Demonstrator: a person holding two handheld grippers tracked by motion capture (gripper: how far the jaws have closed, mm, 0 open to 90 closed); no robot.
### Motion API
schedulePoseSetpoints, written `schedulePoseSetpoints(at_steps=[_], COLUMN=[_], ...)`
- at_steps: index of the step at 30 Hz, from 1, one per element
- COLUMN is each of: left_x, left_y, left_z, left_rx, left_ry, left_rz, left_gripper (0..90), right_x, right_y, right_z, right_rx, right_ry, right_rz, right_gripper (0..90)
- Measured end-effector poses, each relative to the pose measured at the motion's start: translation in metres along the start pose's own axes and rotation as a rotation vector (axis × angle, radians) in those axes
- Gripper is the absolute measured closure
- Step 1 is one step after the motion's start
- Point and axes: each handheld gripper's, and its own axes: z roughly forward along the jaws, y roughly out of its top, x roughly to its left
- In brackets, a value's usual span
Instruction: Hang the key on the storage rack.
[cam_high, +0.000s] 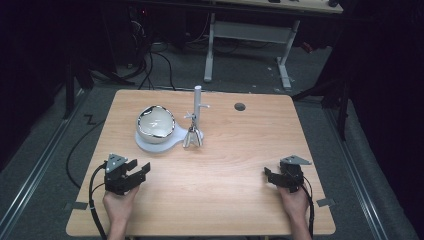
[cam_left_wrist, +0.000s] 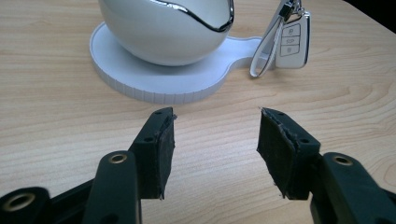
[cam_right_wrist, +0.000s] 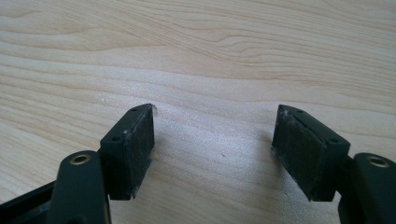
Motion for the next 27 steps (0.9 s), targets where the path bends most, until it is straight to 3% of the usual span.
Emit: schedulePoseSetpoints(at_steps=[9,15,20,27], left_x=[0.002,0.000,-0.006,-0.012], left_y=[-0.010,-0.021,-0.029,-0.036], left_z=[0.010,0.021,0.033,0.045], left_rx=[0.021,0.049,0.101,0.145], left_ry=[-0.002,0.028,0.111,0.177], left_rz=[-0.016,-0.011,0.059,0.121], left_gripper=[45.8,45.3,42.2,36.9], right_x=[0.000,0.000,0.000,0.000], right_y=[0.000,0.000,0.000,0.000], right_z=[0.000,0.000,0.000,0.000], right_rx=[0.000,0.000,0.000,0.000], right_ry=[0.000,0.000,-0.001,-0.001], right_rz=[0.000,0.000,0.000,0.001], right_gripper=[29.7,29.7,29.7,29.7])
